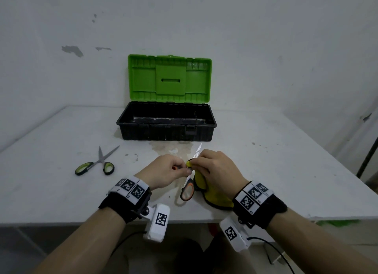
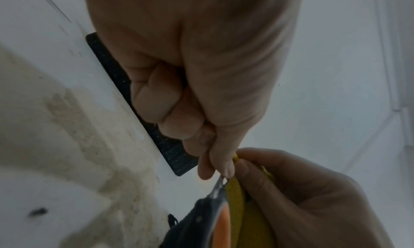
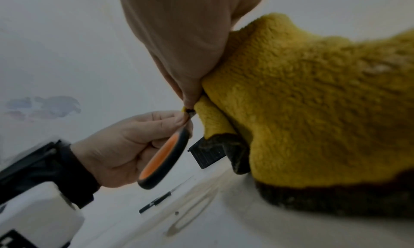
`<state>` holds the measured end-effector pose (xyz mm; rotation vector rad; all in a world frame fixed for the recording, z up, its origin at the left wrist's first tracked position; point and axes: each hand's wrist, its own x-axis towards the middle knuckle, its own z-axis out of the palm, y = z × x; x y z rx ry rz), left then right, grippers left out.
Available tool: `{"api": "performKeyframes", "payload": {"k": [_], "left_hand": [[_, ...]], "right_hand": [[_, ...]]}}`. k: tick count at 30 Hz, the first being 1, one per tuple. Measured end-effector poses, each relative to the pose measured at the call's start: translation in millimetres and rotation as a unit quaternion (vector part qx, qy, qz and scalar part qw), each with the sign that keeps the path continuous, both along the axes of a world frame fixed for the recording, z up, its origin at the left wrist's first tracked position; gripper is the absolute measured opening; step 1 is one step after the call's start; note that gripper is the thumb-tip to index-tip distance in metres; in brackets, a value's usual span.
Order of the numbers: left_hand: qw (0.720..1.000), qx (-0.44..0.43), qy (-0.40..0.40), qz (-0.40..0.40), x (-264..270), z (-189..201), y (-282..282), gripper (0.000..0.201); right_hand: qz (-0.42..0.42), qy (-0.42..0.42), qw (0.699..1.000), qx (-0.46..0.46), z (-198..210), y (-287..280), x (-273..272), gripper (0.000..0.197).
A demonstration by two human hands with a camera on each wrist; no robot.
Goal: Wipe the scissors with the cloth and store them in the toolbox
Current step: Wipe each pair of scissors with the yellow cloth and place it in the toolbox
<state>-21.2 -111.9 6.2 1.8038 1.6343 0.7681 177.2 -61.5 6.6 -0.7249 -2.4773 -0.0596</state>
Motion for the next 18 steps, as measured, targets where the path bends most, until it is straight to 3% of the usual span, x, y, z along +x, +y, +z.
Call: {"api": "performKeyframes", "payload": {"k": [2,7,9,12,15,18], "left_hand": [[1.0,0.011,0.021,-0.008,0,-1,0,0.022],[1.0,-0.005,0.016,-0.012,2,-6,-1,0.022],[1.0,-0.015,-0.008,-0.003,3,-5,-1,0.022],[0.999,-0.018,-0.03,-0.006,3,-2,0,0.023],[0.999,-0.017,-0.041,-0.021,5,0,0,0.023],[0.999,-0.003,-0.01,-0.035,5,-1,-2,0.023]], "right_hand": [[-0.016,0.002,1.0,0.011,0,3,0,0.025],[-0.132,0.1,0.982,-0.096,14,21,6,0.021],[-0.118,0.126,0.981,-0.088,15,18,9,0.02],[-0.036,0.071,0.996,-0.046,13,0,8,0.023],[-0.023,-0.019,0.999,-0.015,8,-7,7,0.02],[-0.09,0.036,0.994,-0.06,11,1,8,0.015]]}}
